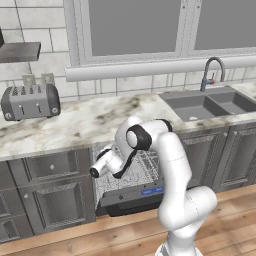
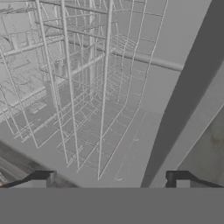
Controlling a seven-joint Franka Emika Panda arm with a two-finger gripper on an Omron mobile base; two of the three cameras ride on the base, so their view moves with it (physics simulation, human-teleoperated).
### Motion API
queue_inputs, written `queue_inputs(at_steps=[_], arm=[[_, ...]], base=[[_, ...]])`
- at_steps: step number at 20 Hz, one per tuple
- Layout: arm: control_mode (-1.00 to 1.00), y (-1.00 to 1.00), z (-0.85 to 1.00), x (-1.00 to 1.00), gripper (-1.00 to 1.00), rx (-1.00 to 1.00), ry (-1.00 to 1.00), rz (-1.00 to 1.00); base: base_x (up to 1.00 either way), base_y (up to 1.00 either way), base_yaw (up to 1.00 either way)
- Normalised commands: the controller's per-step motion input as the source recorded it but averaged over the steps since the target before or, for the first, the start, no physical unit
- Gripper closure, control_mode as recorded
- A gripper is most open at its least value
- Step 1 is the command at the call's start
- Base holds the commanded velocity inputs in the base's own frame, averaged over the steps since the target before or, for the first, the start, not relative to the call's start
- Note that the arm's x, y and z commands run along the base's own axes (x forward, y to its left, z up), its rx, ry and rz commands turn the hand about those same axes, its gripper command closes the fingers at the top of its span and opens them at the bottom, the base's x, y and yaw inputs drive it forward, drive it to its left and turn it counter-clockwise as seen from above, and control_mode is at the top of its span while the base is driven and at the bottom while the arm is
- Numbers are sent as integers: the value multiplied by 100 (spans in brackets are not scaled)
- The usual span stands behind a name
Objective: Open the dishwasher door and pull out the top rack.
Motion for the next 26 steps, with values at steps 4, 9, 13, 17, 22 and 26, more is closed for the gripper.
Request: queue_inputs(at_steps=[4,9,13,17,22,26], arm=[[-100,0,-34,27,-100,-3,1,1],[-100,0,-21,23,-100,-2,1,1],[-100,0,-17,16,-100,0,10,0],[-100,0,-17,12,-100,0,14,0],[-100,-3,-33,1,-100,-1,8,0],[-100,-16,-57,0,-100,-4,1,0]], base=[[0,0,0],[0,0,0],[0,0,0],[0,0,0],[0,0,0],[0,0,0]])
